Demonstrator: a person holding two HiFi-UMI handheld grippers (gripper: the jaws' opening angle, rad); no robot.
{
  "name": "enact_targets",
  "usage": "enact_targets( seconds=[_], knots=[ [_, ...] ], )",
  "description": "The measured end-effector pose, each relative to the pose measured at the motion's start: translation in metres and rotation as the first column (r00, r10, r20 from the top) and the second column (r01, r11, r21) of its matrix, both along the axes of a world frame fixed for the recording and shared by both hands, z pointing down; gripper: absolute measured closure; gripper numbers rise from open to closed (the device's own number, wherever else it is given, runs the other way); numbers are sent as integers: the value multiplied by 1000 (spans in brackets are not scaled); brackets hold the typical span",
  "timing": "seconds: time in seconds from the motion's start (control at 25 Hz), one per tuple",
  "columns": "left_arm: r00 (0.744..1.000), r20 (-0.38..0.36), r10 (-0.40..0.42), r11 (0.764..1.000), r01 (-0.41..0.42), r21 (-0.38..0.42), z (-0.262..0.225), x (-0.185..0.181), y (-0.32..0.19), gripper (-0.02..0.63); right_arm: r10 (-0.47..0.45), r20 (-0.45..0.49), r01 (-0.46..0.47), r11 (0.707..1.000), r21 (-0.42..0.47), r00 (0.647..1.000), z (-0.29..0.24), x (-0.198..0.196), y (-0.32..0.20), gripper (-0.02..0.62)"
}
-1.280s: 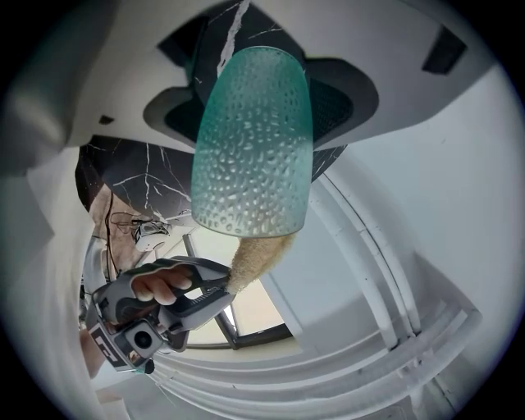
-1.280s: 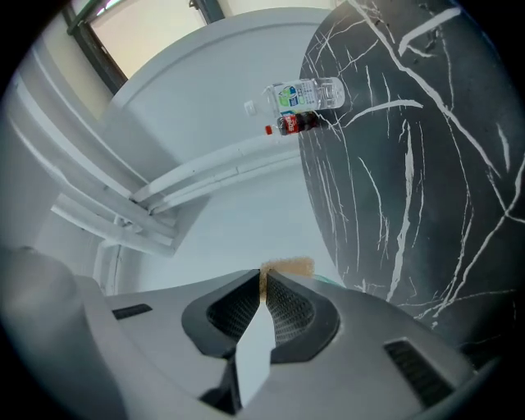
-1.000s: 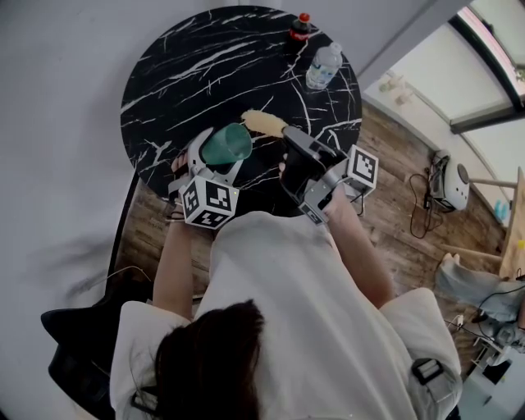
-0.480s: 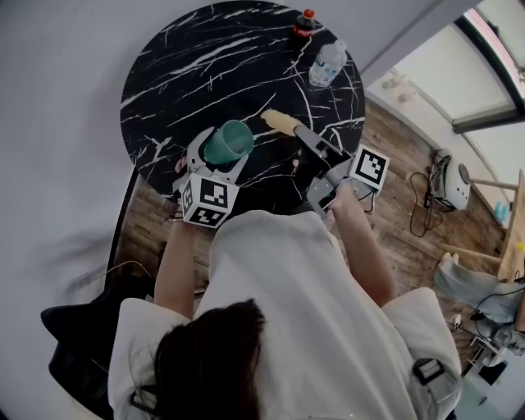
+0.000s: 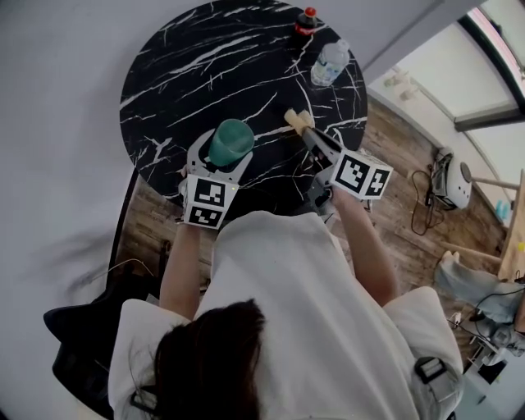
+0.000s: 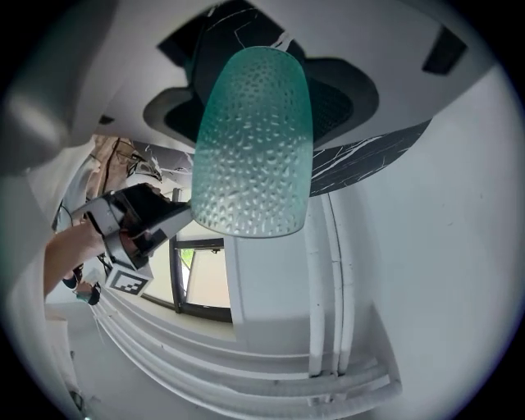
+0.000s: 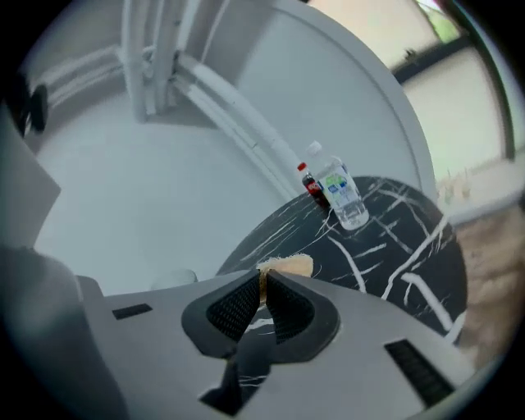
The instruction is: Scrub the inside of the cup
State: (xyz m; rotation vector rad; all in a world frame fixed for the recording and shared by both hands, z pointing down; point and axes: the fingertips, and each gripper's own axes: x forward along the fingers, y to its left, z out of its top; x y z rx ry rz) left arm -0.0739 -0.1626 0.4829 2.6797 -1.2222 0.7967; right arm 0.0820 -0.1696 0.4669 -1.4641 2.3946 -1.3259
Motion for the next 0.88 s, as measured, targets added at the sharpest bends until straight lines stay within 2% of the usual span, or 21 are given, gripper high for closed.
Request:
enact_targets(
  seconds=[0.04, 0.12, 0.2, 0.48, 0.72, 0.88],
  knots=[
    [1000, -9, -7, 1000, 7, -10, 1, -1, 0, 249, -18, -110, 22, 999, 34, 994, 2, 0, 0, 548],
    [1000, -14, -20, 999, 20, -25, 4, -3, 0, 249, -48, -283, 75, 994, 85, 958, 5, -3, 0, 548],
    [999, -19, -42, 998, 41, -44, 9, -7, -1, 249, -70, -362, 120, 986, 116, 930, 6, -9, -2, 548],
    [982, -124, -142, 986, 129, -108, 12, -20, -1, 249, -71, -483, 195, 957, 212, 873, 11, -30, -14, 548],
    [940, -208, -271, 957, 239, -164, 13, -24, -9, 249, -54, -504, 191, 956, 224, 862, 34, -33, -33, 548],
    [938, -210, -275, 953, 237, -190, 16, -23, -3, 249, -72, -482, 178, 968, 177, 873, 56, -32, -37, 548]
  ],
)
